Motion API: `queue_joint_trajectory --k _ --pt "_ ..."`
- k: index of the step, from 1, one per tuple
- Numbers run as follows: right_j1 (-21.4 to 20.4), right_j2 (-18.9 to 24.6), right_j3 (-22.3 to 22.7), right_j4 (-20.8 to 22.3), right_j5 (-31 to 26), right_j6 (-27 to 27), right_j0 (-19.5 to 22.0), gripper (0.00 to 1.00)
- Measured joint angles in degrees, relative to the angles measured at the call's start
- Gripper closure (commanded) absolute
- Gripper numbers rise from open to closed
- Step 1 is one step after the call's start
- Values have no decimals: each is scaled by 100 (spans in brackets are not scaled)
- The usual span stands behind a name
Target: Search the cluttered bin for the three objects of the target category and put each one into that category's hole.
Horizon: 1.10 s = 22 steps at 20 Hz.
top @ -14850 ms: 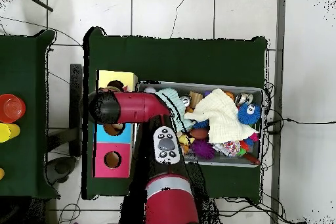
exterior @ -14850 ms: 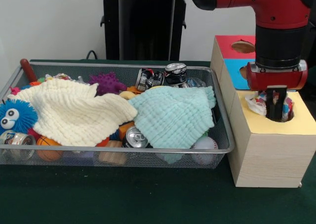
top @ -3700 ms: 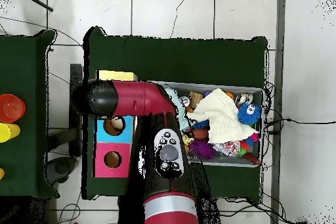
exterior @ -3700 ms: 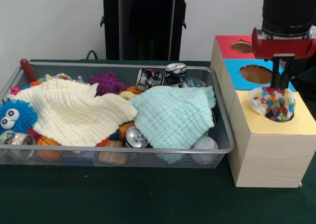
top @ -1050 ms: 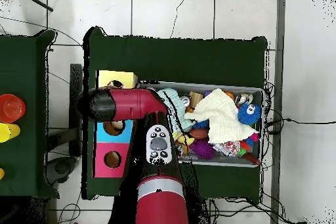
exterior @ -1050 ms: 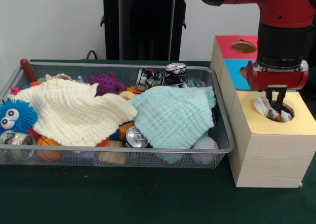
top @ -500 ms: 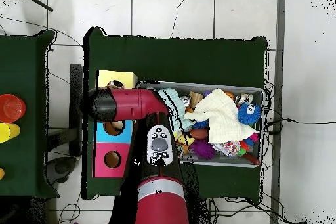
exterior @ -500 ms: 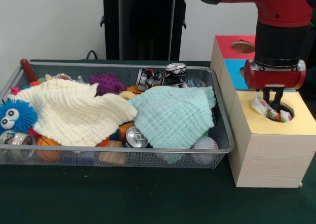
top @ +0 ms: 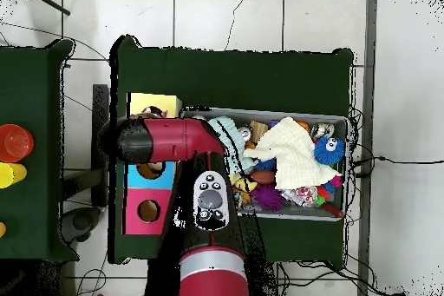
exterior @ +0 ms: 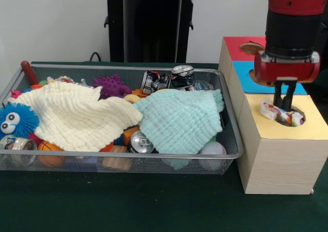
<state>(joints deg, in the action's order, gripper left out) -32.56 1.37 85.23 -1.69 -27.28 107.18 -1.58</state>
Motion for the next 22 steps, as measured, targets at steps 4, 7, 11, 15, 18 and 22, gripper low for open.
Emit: queue_joint_trajectory --k 4,7,11,15,18,22 --pt "-470 -70 142 -31 -192 0 -85 100" --pt "-854 -195 153 -47 -488 0 -218 100" --pt "-1264 -341 156 -58 -797 0 -356 100" --pt "-1477 -461 159 -58 -845 0 -427 100" --pt "-1685 -650 198 -54 -858 0 -483 100" --pt "-1875 -811 243 -60 -955 0 -534 100"
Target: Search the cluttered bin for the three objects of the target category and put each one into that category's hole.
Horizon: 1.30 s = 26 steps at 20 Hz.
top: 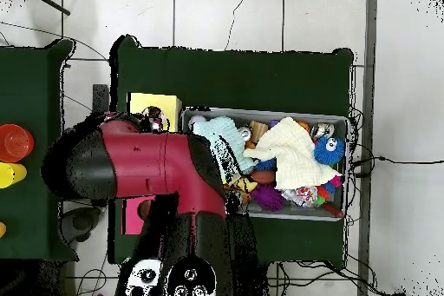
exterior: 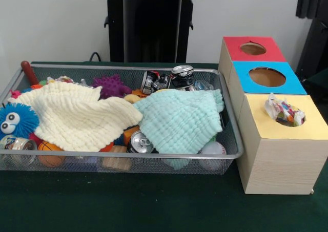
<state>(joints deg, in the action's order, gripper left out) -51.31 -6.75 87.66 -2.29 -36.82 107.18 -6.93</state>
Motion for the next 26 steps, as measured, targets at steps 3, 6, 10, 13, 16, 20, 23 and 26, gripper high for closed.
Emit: queue_joint_trajectory --k 3,6,10,13,16,20,23,26 --pt "-301 -262 7 -42 -330 0 -90 100" --pt "-481 -422 9 -91 -605 0 -138 100" --pt "-696 -648 12 -172 -874 0 -189 100" --pt "-794 -757 20 -209 -910 0 -209 100" --pt "-877 -894 23 -244 -909 0 -257 100" --pt "-901 -1003 23 -279 -909 0 -321 100" --pt "-893 -1039 24 -317 -910 4 -362 100" --pt "-848 -1043 24 -370 -909 4 -368 100"
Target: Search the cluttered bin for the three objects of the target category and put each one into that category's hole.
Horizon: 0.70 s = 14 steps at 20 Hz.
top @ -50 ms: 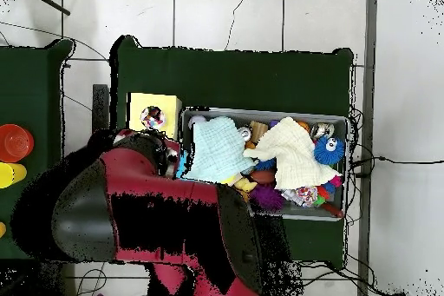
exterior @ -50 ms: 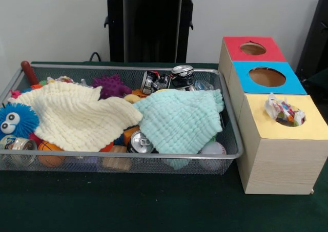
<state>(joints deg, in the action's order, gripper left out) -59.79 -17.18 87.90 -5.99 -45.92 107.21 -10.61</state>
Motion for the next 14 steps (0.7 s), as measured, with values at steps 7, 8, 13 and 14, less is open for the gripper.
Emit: queue_joint_trajectory --k 7,8,13,14 --pt "230 2 29 -137 44 0 25 100" --pt "292 1 60 -141 91 0 25 100" --pt "458 2 212 -142 327 0 25 100" --pt "504 3 265 -142 402 0 25 100"
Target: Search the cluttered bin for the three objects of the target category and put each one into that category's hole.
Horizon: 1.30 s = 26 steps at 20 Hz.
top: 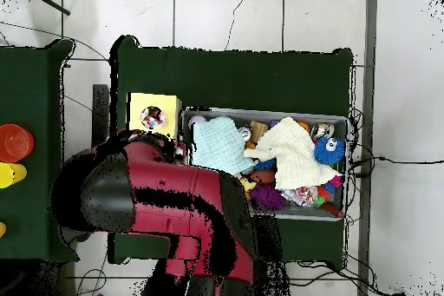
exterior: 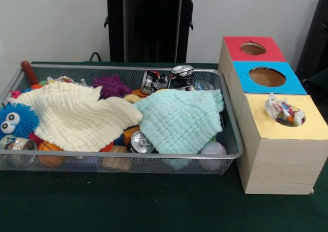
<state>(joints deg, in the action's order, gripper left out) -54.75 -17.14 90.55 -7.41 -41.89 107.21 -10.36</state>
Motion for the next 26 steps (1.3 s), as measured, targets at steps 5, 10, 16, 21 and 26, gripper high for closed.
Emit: queue_joint_trajectory --k 5,10,16,21,26 --pt "179 0 149 0 256 0 0 100" --pt "312 0 337 -1 528 0 1 100" --pt "453 1 505 4 810 0 29 100" --pt "571 3 610 13 1078 0 54 100" --pt "715 100 798 15 1744 0 198 100"
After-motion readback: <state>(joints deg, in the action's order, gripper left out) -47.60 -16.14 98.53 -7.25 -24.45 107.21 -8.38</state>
